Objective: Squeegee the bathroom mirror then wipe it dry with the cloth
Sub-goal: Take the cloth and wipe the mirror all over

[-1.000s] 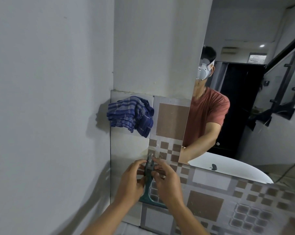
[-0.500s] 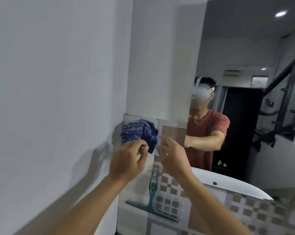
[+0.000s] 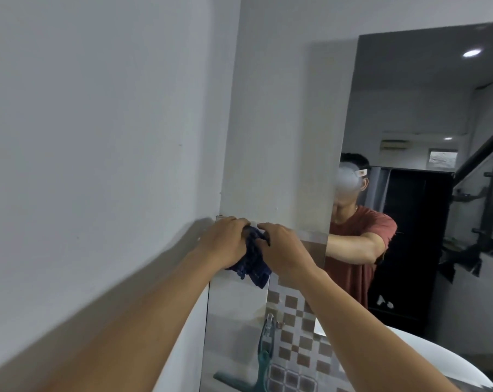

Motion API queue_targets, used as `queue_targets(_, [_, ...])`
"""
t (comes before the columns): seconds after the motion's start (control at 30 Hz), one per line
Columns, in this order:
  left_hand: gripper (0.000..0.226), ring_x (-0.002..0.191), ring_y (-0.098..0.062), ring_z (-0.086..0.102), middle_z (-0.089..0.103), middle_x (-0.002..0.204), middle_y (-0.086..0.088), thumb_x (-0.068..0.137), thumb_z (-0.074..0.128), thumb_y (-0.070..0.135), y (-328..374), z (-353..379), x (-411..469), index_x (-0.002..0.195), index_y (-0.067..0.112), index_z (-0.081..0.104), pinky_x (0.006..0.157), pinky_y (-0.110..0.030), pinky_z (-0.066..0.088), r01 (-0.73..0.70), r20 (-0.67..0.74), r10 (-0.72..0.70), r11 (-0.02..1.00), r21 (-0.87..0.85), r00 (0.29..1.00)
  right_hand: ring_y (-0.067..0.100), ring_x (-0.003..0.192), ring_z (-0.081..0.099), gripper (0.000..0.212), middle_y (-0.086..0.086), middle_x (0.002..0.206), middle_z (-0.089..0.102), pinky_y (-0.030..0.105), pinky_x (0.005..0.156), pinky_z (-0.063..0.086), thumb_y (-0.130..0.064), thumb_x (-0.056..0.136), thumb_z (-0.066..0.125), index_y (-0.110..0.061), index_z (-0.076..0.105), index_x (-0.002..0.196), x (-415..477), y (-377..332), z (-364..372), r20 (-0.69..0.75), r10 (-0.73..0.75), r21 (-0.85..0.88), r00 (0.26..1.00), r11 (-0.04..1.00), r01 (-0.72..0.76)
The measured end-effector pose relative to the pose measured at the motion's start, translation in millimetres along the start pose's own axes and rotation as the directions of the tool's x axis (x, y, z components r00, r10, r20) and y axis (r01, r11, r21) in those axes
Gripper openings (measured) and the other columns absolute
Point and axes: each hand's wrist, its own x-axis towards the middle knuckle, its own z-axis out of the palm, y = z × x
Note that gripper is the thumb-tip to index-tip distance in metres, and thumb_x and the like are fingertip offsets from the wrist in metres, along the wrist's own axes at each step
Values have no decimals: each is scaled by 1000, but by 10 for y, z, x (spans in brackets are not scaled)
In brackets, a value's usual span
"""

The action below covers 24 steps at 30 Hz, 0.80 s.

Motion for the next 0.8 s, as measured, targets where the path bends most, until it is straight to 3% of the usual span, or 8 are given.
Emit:
queue_targets(0.17, [27,100,-28,62,70,105,-8,95,49,18,14,-5,-24,110,17,70,87,-45,54,12,-27,-14,999,-49,1000,27,72,60,16,8,79,65,30,55,42,-17,92,57,-8,66,84,66,16,17,59,16,-25,998,1000,-14])
queue_targets(0.4, [18,88,-27,65,70,98,-6,93,56,31,51,-73,-38,102,20,67,78,-44,57,84,4,-84,996,12,996,18,51,43,24,1,57,51,27,45,30,-11,82,60,-14,51,60,96,-17,33,4,73,44,997,996,-73])
queue_targets(0.6, [15,91,-27,65,71,98,-5,91,64,30,57,-107,-15,102,21,69,81,-45,57,114,40,-113,993,-18,993,17,57,49,12,1,66,60,30,49,38,-16,83,61,-15,67,72,38,33,30,-70,22,38,997,999,-20])
queue_targets(0.7, [19,99,-26,63,72,104,-2,92,64,26,69,-138,-21,110,23,69,84,-44,55,93,-14,-92,996,18,996,19,72,59,13,0,80,68,37,63,53,-17,86,60,-17,73,88,30,65,32,-87,1,46,996,999,3])
queue_targets(0.8, [27,102,-23,57,70,110,2,94,61,17,93,-172,-64,118,25,68,87,-39,51,26,-131,-20,999,40,991,16,87,62,17,-2,99,68,33,76,54,-20,88,68,-18,70,105,22,111,49,-99,13,110,995,994,-2])
